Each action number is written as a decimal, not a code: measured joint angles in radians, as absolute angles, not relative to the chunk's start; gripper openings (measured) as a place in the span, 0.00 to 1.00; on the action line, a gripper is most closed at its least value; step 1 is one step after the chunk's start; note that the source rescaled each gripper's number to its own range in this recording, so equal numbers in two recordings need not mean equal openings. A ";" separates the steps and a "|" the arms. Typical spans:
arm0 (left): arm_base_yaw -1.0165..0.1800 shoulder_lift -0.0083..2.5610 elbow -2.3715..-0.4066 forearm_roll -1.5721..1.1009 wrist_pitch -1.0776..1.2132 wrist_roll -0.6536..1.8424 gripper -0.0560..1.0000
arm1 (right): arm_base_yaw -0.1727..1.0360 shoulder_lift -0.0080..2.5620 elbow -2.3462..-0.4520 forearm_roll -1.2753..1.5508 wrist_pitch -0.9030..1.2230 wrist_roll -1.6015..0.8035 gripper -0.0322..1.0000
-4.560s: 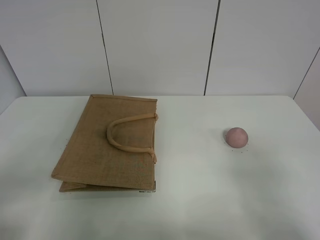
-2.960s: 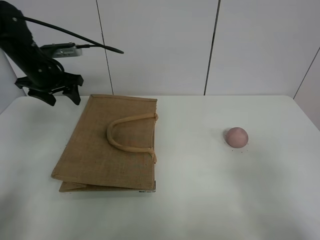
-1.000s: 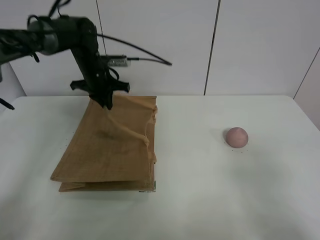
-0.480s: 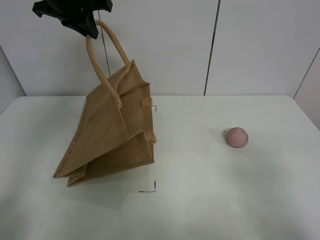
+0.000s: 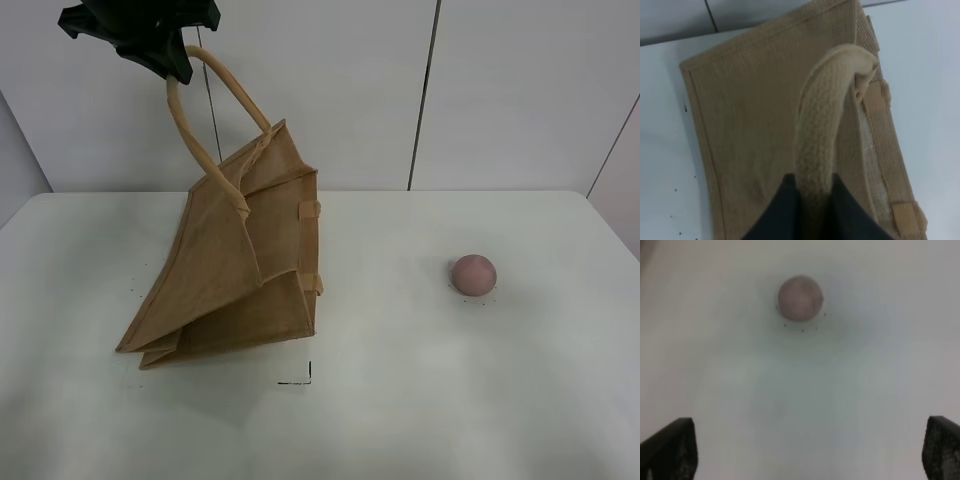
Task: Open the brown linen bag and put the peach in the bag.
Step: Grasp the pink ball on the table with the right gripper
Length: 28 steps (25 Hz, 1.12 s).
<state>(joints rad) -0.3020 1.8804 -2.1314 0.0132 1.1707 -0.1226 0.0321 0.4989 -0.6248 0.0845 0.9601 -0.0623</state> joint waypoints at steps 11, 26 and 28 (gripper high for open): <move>-0.302 1.877 -2.129 0.010 1.171 -0.118 0.05 | 0.032 1.435 -1.034 0.087 0.887 -0.065 1.00; -0.302 1.876 -2.129 -0.005 1.171 -0.116 0.05 | 0.032 2.088 -1.440 0.129 0.820 -0.066 1.00; -0.302 1.876 -2.129 -0.005 1.171 -0.116 0.05 | 0.032 2.115 -1.442 0.129 0.814 -0.067 1.00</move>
<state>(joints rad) -0.3020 1.8759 -2.1286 -0.0053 1.1707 -0.1162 0.0321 2.1152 -1.4423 0.1285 0.8145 -0.0665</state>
